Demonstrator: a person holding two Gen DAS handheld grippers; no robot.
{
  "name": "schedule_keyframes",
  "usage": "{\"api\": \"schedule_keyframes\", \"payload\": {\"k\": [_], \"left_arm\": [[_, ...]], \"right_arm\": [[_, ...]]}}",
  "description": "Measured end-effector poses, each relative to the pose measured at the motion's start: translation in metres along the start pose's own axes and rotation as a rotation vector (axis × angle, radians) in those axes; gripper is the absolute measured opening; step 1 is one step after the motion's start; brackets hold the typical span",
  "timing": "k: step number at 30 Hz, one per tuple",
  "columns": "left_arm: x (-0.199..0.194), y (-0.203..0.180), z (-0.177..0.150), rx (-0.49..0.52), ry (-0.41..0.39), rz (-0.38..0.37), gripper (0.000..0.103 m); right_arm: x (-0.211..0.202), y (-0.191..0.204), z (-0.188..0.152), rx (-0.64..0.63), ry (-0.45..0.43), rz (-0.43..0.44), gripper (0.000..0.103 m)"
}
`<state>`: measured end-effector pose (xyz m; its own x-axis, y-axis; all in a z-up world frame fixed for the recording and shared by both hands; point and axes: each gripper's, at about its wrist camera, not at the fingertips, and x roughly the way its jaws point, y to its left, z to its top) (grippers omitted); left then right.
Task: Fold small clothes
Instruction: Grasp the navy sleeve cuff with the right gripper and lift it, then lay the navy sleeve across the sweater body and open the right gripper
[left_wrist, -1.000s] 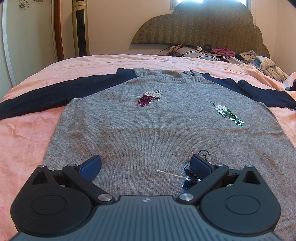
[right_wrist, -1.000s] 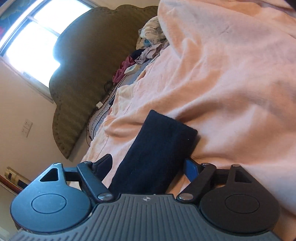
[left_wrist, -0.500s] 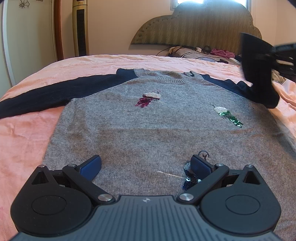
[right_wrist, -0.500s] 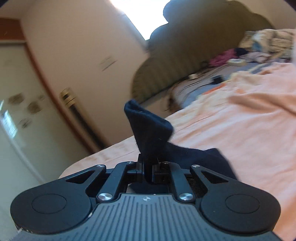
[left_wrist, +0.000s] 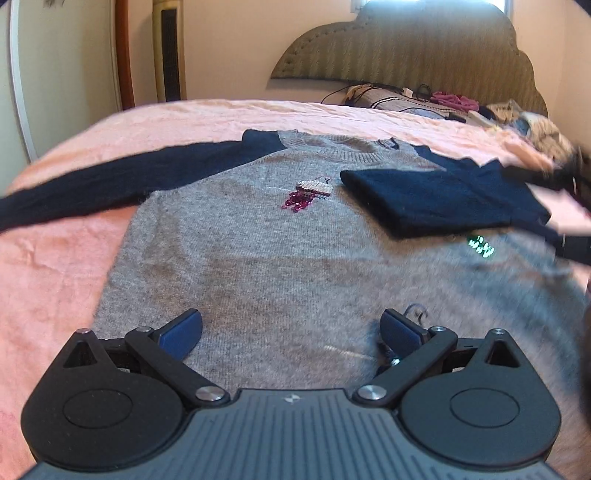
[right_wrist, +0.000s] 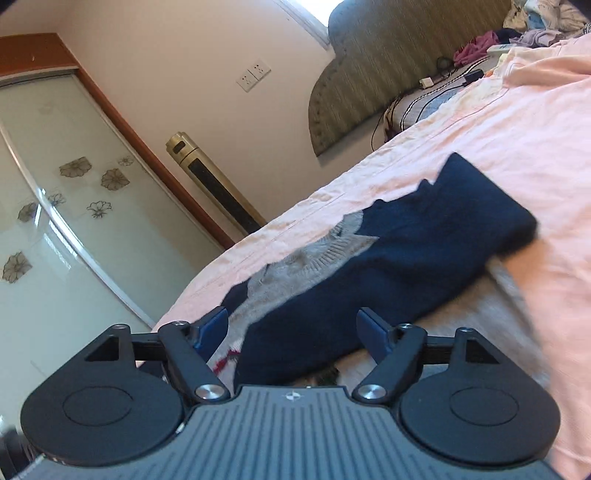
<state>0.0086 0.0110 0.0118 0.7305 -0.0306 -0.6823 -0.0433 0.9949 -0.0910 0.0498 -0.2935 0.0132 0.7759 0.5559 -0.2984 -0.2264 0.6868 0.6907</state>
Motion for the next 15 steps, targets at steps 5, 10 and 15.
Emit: {"api": "schedule_keyframes", "payload": {"k": [5, 10, 15], "left_arm": [[0.013, 0.021, 0.045, -0.357, 0.097, -0.402, 0.103], [0.068, -0.006, 0.085, -0.37, 0.174, -0.425, 0.095], [0.101, -0.04, 0.094, -0.266, 0.19, -0.308, 0.016]], "right_arm": [[-0.006, -0.035, 0.002, 0.233, -0.048, 0.11, 0.085], [-0.003, -0.037, 0.003, 0.239, -0.036, 0.146, 0.087], [-0.004, -0.034, 0.003, 0.225, -0.027, 0.157, 0.091]]}}
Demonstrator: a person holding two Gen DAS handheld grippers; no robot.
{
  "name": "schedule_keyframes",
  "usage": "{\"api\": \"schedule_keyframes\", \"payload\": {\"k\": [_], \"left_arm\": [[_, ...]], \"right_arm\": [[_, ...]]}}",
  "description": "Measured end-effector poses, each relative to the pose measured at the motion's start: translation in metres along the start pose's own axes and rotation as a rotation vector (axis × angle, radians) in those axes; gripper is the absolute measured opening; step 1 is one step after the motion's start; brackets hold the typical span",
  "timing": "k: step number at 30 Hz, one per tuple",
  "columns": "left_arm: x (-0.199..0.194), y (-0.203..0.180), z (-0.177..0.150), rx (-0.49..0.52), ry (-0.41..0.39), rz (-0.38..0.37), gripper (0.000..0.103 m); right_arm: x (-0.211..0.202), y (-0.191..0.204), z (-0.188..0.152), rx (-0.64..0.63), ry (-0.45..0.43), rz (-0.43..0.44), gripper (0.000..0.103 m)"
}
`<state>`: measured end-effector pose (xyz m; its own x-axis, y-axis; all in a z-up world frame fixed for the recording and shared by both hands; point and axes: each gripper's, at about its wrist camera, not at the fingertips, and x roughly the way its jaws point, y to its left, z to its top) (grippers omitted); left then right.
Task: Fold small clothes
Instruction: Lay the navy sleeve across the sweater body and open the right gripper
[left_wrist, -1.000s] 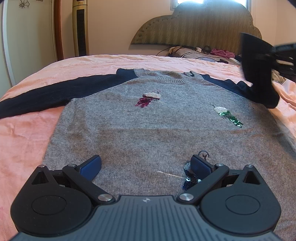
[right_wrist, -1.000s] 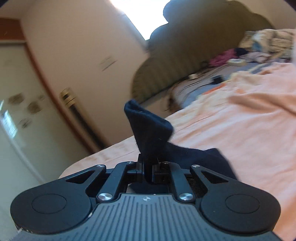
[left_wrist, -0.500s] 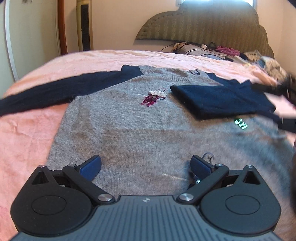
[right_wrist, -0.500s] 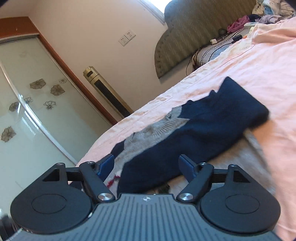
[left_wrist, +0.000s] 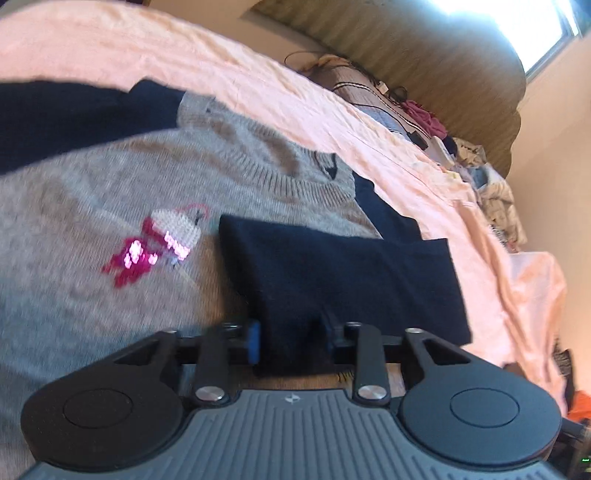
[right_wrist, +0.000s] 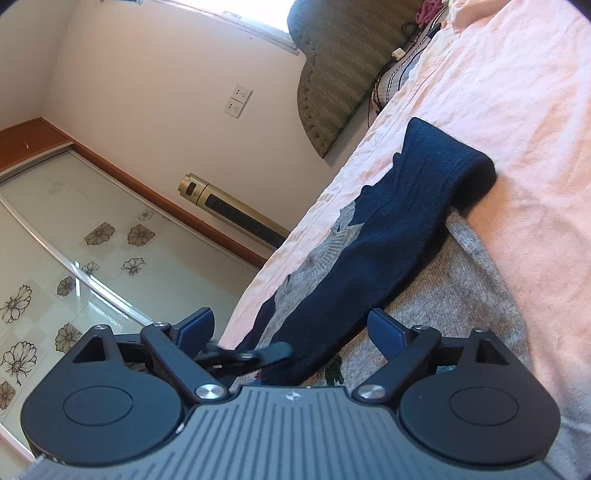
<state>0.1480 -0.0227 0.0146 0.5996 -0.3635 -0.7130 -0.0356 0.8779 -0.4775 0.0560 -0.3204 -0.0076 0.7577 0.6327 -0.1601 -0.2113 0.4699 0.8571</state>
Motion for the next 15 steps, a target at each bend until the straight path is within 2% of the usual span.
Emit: {"api": "schedule_keyframes", "payload": {"k": [3, 8, 10, 12, 15], "left_arm": [[-0.001, -0.012, 0.009, 0.062, -0.03, 0.052, 0.009], [-0.04, -0.019, 0.034, 0.16, -0.177, 0.113, 0.008], [-0.045, -0.011, 0.043, 0.198, -0.209, 0.191, 0.008], [-0.041, 0.003, 0.046, 0.206, -0.199, 0.268, 0.008], [-0.031, 0.02, 0.038, 0.225, -0.156, 0.333, 0.008]], "right_arm": [[-0.003, -0.003, 0.001, 0.022, -0.004, 0.015, 0.091], [-0.003, -0.004, 0.002, 0.025, 0.0, 0.022, 0.092], [-0.002, -0.002, 0.001, 0.018, 0.003, 0.02, 0.092], [-0.001, -0.001, 0.001, 0.009, 0.007, 0.018, 0.093], [0.0, 0.0, 0.001, 0.0, 0.009, 0.018, 0.094]]}}
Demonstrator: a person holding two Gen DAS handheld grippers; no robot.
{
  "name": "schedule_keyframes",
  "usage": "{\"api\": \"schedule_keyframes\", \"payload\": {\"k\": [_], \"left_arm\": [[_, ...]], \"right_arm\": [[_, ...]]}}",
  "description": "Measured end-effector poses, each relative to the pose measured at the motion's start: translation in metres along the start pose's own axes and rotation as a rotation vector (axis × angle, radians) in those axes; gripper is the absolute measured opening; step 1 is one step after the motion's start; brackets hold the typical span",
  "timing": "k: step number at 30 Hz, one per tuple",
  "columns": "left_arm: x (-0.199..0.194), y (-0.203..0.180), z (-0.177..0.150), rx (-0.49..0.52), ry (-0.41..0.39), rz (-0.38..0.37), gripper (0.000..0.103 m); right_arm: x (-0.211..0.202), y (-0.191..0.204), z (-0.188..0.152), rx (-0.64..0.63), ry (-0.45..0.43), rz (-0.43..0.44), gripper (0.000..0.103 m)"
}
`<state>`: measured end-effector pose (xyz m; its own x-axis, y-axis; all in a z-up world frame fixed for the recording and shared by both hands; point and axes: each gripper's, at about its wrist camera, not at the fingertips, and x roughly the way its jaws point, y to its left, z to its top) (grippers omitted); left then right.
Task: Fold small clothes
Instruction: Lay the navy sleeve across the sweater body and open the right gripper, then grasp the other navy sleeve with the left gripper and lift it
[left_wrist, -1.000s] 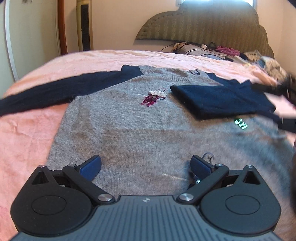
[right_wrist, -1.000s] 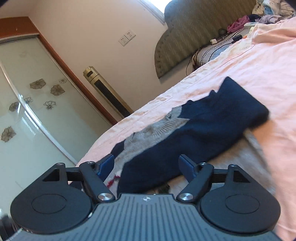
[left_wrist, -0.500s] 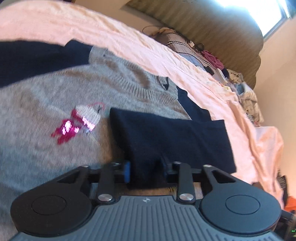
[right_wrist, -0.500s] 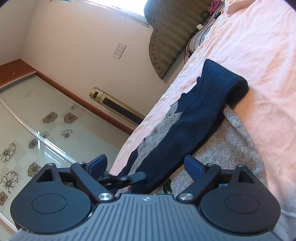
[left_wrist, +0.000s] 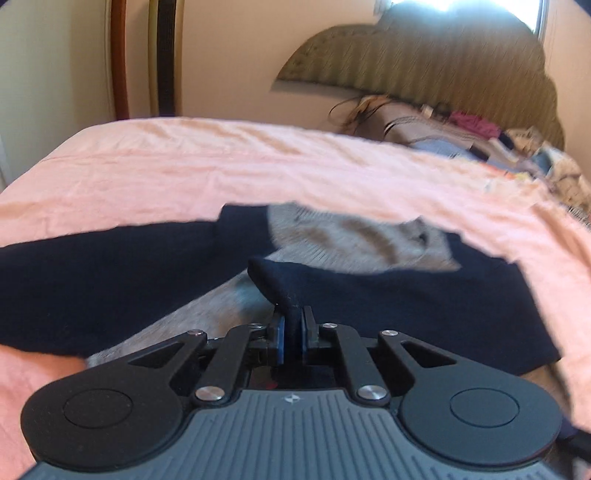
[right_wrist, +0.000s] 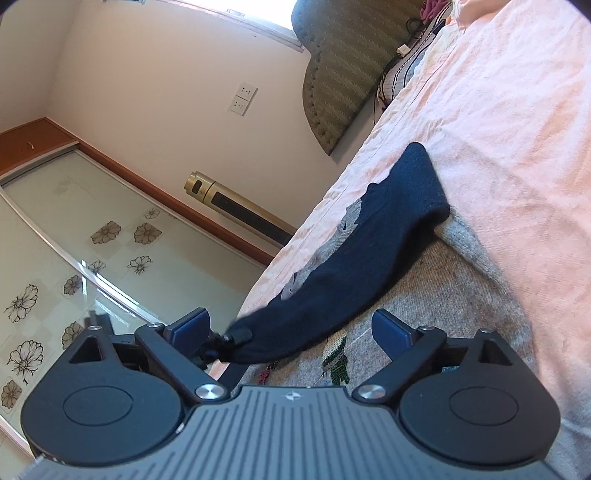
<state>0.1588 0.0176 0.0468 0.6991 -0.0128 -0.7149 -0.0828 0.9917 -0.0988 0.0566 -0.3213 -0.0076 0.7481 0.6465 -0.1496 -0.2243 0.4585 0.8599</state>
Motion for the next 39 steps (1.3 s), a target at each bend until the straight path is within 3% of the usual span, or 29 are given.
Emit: {"api": "schedule_keyframes", "payload": {"k": [5, 6, 8, 10, 11, 12, 14, 17, 18, 21, 22, 23, 25, 29, 33, 36, 39], "left_arm": [[0.004, 0.011, -0.008, -0.035, 0.046, 0.021, 0.01], [-0.001, 0.017, -0.006, -0.079, 0.031, 0.048, 0.011], [-0.022, 0.03, -0.005, -0.203, -0.087, 0.093, 0.014], [-0.041, 0.042, -0.012, -0.328, -0.224, -0.019, 0.034], [-0.039, 0.041, -0.011, -0.337, -0.218, -0.104, 0.063], [-0.033, 0.038, -0.011, -0.322, -0.181, -0.164, 0.084], [-0.015, 0.027, -0.015, -0.288, -0.126, -0.206, 0.083], [0.017, 0.024, -0.02, -0.309, -0.023, -0.239, 0.082], [0.019, 0.024, -0.024, -0.305, -0.059, -0.243, 0.083], [0.024, 0.024, -0.025, -0.259, -0.069, -0.248, 0.083], [0.023, 0.024, -0.029, -0.233, -0.081, -0.253, 0.083], [0.024, 0.024, -0.031, -0.198, -0.097, -0.255, 0.083], [0.023, 0.025, -0.037, -0.141, -0.131, -0.264, 0.083], [0.01, 0.039, -0.034, -0.19, -0.135, -0.25, 0.083], [-0.031, 0.113, -0.047, -0.355, -0.224, -0.226, 0.085], [-0.06, 0.203, -0.061, -0.552, -0.3, -0.1, 0.092], [-0.079, 0.305, -0.082, -0.84, -0.32, 0.029, 0.095]], "right_arm": [[0.0, 0.0, 0.0, -0.007, 0.002, 0.002, 0.095], [-0.001, 0.0, 0.0, -0.007, 0.002, 0.002, 0.095], [-0.003, 0.002, 0.0, -0.006, -0.01, -0.018, 0.094], [-0.011, 0.014, 0.002, -0.05, -0.068, -0.072, 0.096], [-0.012, 0.024, 0.006, -0.098, -0.098, -0.099, 0.099], [-0.01, 0.036, 0.013, -0.158, -0.118, -0.125, 0.101], [0.007, 0.057, 0.028, -0.298, -0.118, -0.179, 0.103], [0.062, 0.066, 0.052, -0.453, -0.001, -0.297, 0.103], [0.082, 0.06, 0.057, -0.472, 0.043, -0.35, 0.103], [0.125, 0.032, 0.059, -0.476, 0.182, -0.488, 0.102], [0.134, 0.025, 0.052, -0.534, 0.201, -0.521, 0.103], [0.135, 0.025, 0.044, -0.628, 0.188, -0.539, 0.103], [0.141, 0.025, 0.035, -0.68, 0.203, -0.582, 0.103], [0.145, 0.028, 0.03, -0.729, 0.223, -0.623, 0.103], [0.144, 0.028, 0.033, -0.712, 0.217, -0.608, 0.103], [0.142, 0.026, 0.036, -0.688, 0.207, -0.587, 0.103], [0.142, 0.026, 0.036, -0.694, 0.208, -0.592, 0.103]]}}
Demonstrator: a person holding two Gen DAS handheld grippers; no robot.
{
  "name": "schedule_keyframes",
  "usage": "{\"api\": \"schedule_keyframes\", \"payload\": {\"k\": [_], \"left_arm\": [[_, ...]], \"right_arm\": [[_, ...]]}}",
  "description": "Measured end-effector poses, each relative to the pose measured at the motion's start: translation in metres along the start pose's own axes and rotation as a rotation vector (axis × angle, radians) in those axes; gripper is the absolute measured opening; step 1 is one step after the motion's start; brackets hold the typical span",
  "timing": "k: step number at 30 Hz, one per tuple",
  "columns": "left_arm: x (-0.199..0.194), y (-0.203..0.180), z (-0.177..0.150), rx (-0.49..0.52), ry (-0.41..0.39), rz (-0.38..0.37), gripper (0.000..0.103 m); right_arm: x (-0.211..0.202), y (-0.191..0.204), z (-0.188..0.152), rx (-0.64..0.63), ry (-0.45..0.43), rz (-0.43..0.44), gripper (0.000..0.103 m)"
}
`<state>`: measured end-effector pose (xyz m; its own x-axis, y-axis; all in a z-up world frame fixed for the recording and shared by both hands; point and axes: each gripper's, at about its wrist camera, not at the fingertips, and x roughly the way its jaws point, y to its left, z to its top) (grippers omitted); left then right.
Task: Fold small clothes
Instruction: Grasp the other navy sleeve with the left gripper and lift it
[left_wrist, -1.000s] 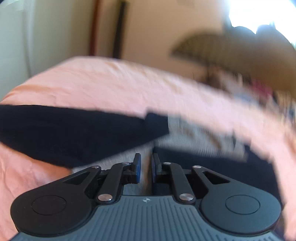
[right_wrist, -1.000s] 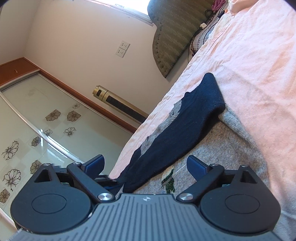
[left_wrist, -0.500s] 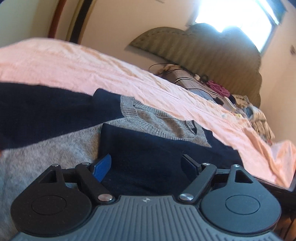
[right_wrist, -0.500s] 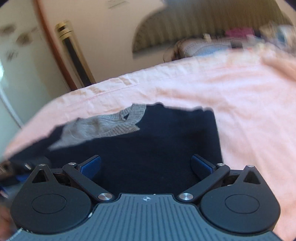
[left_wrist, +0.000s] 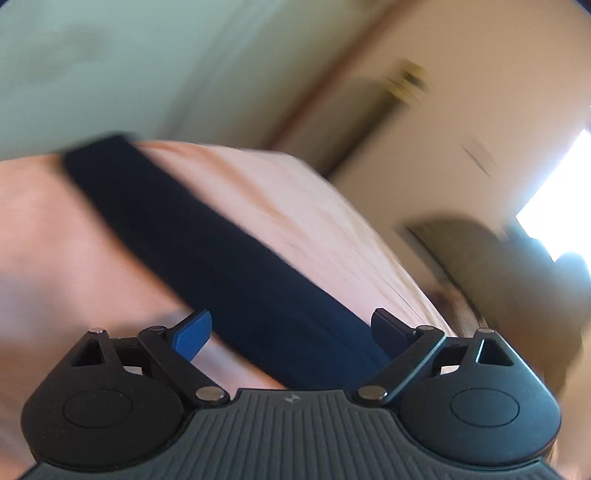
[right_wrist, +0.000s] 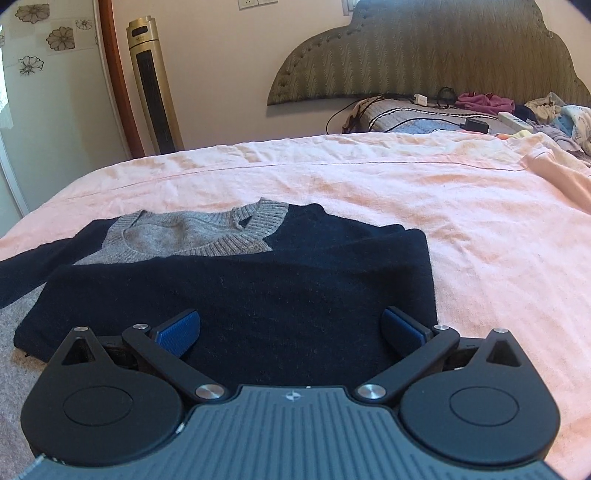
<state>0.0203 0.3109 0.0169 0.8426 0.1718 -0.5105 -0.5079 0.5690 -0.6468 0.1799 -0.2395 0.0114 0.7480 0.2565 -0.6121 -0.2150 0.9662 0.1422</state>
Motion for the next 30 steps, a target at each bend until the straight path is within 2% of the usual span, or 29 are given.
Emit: {"api": "schedule_keyframes", "payload": {"k": [1, 2, 3, 5, 7, 8, 10, 12, 13, 14, 16, 19, 21, 23, 25, 26, 28, 30], "left_arm": [[-0.001, 0.025, 0.016, -0.102, -0.012, 0.024, 0.095], [0.0, 0.049, 0.029, -0.203, -0.014, 0.001, 0.095], [0.0, 0.066, 0.038, -0.277, -0.018, -0.07, 0.095], [0.005, 0.079, 0.053, -0.349, -0.002, -0.103, 0.095], [0.013, 0.078, 0.059, -0.342, -0.005, -0.105, 0.094], [0.016, 0.073, 0.059, -0.314, -0.023, -0.082, 0.094], [0.025, 0.061, 0.058, -0.218, -0.052, -0.008, 0.083], [0.032, 0.052, 0.058, -0.133, -0.074, 0.064, 0.052], [0.031, 0.054, 0.056, -0.109, -0.08, 0.086, 0.044], [0.034, 0.053, 0.056, -0.093, -0.078, 0.112, 0.028], [0.039, 0.049, 0.057, -0.068, -0.07, 0.173, 0.01], [0.032, 0.022, 0.05, 0.035, -0.128, 0.227, 0.006], [0.023, -0.016, 0.033, 0.185, -0.185, 0.188, 0.006], [0.015, -0.067, 0.004, 0.329, -0.184, 0.091, 0.006], [0.006, -0.122, -0.039, 0.493, -0.149, -0.039, 0.006], [0.003, -0.146, -0.062, 0.563, -0.117, -0.099, 0.006], [0.002, -0.187, -0.116, 0.692, 0.006, -0.215, 0.007], [0.017, -0.211, -0.166, 0.778, 0.197, -0.249, 0.007]], "right_arm": [[0.0, 0.001, 0.0, -0.004, 0.001, -0.004, 0.103], [0.0, 0.001, 0.0, -0.007, 0.002, -0.007, 0.103], [0.0, 0.002, 0.0, -0.009, 0.003, -0.009, 0.103], [0.0, 0.002, 0.0, -0.009, 0.003, -0.009, 0.103], [-0.001, 0.002, 0.001, -0.008, 0.002, -0.008, 0.103], [-0.001, 0.002, 0.001, -0.008, 0.002, -0.008, 0.103], [-0.001, 0.002, 0.001, -0.006, 0.001, -0.007, 0.103], [0.0, 0.003, 0.001, -0.005, 0.0, -0.006, 0.103], [0.0, 0.003, 0.001, -0.005, 0.0, -0.006, 0.103], [0.0, 0.003, 0.001, -0.004, 0.0, -0.005, 0.103], [0.0, 0.003, 0.001, -0.002, -0.001, -0.003, 0.103], [0.0, 0.002, 0.001, 0.005, -0.004, 0.001, 0.103], [0.0, 0.002, 0.001, 0.007, -0.005, 0.002, 0.103], [0.0, 0.002, 0.001, 0.009, -0.006, 0.003, 0.103], [0.0, 0.002, 0.001, 0.008, -0.006, 0.003, 0.103], [0.0, 0.002, 0.001, 0.009, -0.006, 0.003, 0.103], [-0.001, 0.001, 0.001, 0.013, -0.007, 0.006, 0.103], [-0.001, 0.0, 0.001, 0.02, -0.01, 0.012, 0.103]]}}
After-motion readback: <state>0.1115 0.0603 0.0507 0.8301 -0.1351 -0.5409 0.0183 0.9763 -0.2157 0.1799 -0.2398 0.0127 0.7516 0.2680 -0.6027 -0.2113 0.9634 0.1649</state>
